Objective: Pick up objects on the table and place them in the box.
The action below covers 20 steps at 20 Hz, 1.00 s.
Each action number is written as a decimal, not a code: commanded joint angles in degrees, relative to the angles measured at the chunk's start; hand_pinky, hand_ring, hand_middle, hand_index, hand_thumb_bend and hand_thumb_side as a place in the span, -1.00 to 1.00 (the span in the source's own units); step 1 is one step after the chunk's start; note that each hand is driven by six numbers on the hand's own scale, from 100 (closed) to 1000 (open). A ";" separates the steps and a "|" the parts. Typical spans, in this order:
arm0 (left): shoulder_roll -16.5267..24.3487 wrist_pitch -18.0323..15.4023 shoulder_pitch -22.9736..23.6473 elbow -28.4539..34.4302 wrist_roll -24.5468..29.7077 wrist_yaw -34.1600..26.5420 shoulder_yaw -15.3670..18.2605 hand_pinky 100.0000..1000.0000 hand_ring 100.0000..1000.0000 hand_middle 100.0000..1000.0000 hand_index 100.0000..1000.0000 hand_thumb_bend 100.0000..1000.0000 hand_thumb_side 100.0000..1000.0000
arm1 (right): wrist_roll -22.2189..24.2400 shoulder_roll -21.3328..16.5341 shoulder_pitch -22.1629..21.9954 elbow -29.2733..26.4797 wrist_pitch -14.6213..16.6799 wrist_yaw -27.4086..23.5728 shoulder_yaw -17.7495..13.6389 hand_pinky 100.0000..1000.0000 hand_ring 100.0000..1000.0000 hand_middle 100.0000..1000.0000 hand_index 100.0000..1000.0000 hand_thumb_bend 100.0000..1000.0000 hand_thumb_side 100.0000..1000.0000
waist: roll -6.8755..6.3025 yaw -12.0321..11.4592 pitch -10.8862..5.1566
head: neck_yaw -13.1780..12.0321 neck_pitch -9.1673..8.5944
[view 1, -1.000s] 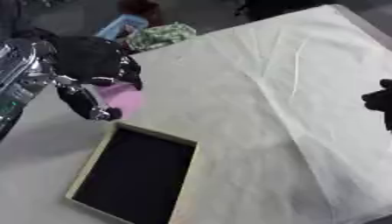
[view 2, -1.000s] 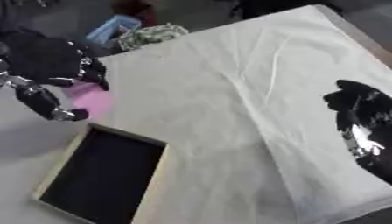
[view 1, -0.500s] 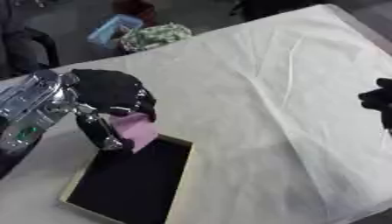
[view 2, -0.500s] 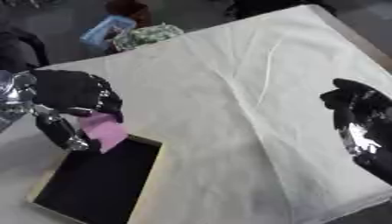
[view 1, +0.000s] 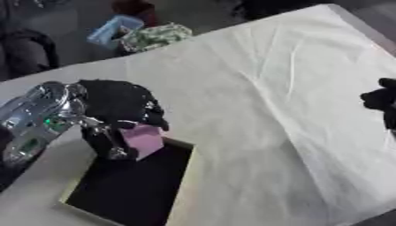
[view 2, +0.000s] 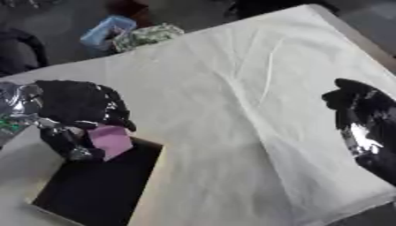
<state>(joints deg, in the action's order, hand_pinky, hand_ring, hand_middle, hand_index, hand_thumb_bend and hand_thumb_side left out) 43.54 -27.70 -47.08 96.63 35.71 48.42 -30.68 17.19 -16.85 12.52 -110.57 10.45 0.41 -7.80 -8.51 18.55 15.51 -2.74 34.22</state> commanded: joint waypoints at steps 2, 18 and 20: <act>3.18 -7.76 -0.05 2.91 9.45 -1.35 0.96 0.65 0.56 0.43 0.76 0.11 -0.30 | -0.22 -0.46 0.33 -0.80 -0.02 -0.22 -0.43 0.62 0.58 0.33 0.74 -1.00 -0.12 | 0.66 -0.32 -1.29 | 0.31 -0.57; 15.57 0.67 12.69 14.29 11.20 -12.60 8.14 0.66 0.57 0.47 0.81 0.17 -0.08 | -0.78 -0.45 0.25 -0.76 0.09 0.10 -0.92 0.62 0.58 0.33 0.74 -1.00 -0.12 | 1.55 -2.51 -1.29 | 1.46 -0.73; 16.42 2.50 15.66 15.46 9.54 -14.18 10.95 0.66 0.57 0.47 0.81 0.15 -0.06 | -1.04 -0.32 0.11 -0.77 0.09 0.24 -1.16 0.62 0.59 0.33 0.74 -1.00 -0.12 | 1.90 -3.36 -1.15 | 1.88 -0.62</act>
<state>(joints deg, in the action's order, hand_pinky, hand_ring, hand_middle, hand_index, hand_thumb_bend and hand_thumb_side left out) 57.22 -21.87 -31.11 110.72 41.54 35.43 -22.11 16.53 -16.79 12.39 -110.57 10.56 0.48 -8.44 -7.06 15.03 15.16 -1.16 34.13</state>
